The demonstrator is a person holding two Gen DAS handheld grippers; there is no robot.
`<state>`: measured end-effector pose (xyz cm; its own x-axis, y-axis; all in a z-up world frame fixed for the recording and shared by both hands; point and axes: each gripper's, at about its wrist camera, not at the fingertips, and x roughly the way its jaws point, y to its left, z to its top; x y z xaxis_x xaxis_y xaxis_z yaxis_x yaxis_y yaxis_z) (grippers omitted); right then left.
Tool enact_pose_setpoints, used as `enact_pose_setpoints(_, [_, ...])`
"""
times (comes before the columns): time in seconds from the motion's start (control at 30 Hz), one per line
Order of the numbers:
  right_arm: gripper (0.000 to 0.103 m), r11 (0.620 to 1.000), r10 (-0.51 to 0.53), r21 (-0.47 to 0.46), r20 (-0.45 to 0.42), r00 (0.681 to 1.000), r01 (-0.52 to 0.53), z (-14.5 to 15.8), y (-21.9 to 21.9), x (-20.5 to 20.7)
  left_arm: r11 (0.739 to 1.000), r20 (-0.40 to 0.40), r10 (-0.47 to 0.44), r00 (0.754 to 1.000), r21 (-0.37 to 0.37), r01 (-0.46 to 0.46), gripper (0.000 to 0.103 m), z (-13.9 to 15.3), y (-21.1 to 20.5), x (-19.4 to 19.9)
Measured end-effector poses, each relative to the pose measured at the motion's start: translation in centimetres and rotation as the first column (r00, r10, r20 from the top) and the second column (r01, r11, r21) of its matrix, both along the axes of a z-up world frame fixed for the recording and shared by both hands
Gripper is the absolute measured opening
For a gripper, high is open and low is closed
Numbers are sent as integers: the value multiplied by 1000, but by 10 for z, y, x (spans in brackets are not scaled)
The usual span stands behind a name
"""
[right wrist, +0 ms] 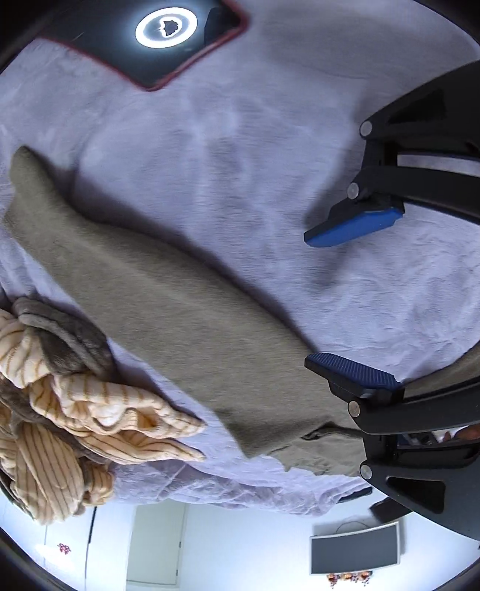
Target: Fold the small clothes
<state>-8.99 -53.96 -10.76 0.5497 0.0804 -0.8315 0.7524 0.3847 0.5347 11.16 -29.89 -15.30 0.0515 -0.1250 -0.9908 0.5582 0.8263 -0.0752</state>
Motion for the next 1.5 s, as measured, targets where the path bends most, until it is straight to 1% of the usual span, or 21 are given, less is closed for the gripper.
enact_pose_setpoints(0.07, [64, 999, -30, 14, 26, 999, 30, -1, -13, 4, 1000, 5, -3, 1000, 9, 3, 94, -4, -7, -2])
enact_pose_setpoints(0.1, [64, 999, -39, 17, 31, 999, 38, -1, -16, 7, 1000, 6, -6, 1000, 11, 6, 94, -10, -7, -2])
enact_pose_setpoints(0.2, [64, 998, -59, 18, 42, 997, 58, -2, -25, 11, 1000, 9, -7, 1000, 22, 6, 94, -17, -9, -3])
enact_pose_setpoints(0.3, [64, 997, -73, -10, 39, 997, 74, -1, -37, 16, 1000, 15, 10, 1000, 3, -10, 94, -16, -15, 0])
enact_pose_setpoints(0.37, [64, 995, -95, -22, 53, 994, 96, 0, -47, 17, 1000, 20, 14, 1000, -11, -14, 94, -11, -17, -1])
enact_pose_setpoints(0.43, [64, 992, -124, -23, 61, 990, 126, -1, -56, 16, 1000, 21, 11, 1000, -8, -10, 94, -14, -25, 0])
enact_pose_setpoints(0.57, [64, 985, -175, 14, 97, 980, 174, -7, -68, 13, 1000, 29, 7, 1000, 1, -7, 94, -22, -42, 3])
enact_pose_setpoints(0.73, [64, 973, -228, 66, 192, 955, 219, -15, -77, 16, 1000, 47, -6, 999, 6, 5, 94, -28, -51, -3])
enact_pose_setpoints(0.87, [63, 963, -265, 110, 202, 943, 247, -23, -84, 22, 1000, 50, -11, 999, 7, 11, 94, -32, -51, -8])
enact_pose_setpoints(0.9, [52, 959, -275, 121, 197, 941, 255, -23, -84, 23, 1000, 48, -9, 999, 5, 9, 94, -32, -51, -9])
enact_pose_setpoints(0.93, [22, 959, -276, 123, 198, 941, 255, -22, -84, 24, 1000, 48, -5, 999, 2, 5, 94, -31, -52, -9])
enact_pose_setpoints(0.97, [13, 960, -270, 128, 205, 941, 248, -20, -84, 24, 1000, 52, -1, 999, -6, 1, 94, -28, -51, -9])
enact_pose_setpoints(1.03, [10, 965, -254, 137, 248, 935, 226, -12, -81, 25, 1000, 77, 6, 997, -27, -4, 94, -23, -47, 2])
enact_pose_setpoints(1.1, [10, 971, -230, 135, 291, 929, 198, -1, -78, 26, 999, 125, 13, 992, -46, -8, 94, -14, -52, 6])
enact_pose_setpoints(1.17, [10, 981, -183, 118, 337, 923, 151, 16, -70, 31, 998, 177, 16, 984, -55, -6, 94, -8, -60, 13])
enact_pose_setpoints(1.23, [10, 991, -129, 90, 369, 921, 102, 35, -60, 37, 998, 203, 14, 979, -55, -3, 94, -9, -72, 22])
enact_pose_setpoints(1.3, [10, 996, -88, 61, 385, 919, 69, 50, -51, 43, 999, 210, 6, 978, -46, 4, 94, -18, -83, 29])
enact_pose_setpoints(1.4, [10, 999, -44, 33, 415, 909, 33, 72, -36, 49, 1000, 158, -25, 987, -5, 27, 94, -35, -95, 35])
enact_pose_setpoints(1.5, [10, 1000, -13, 23, 445, 895, 3, 90, -21, 57, 999, 190, -52, 980, -4, 54, 94, -38, -98, 31])
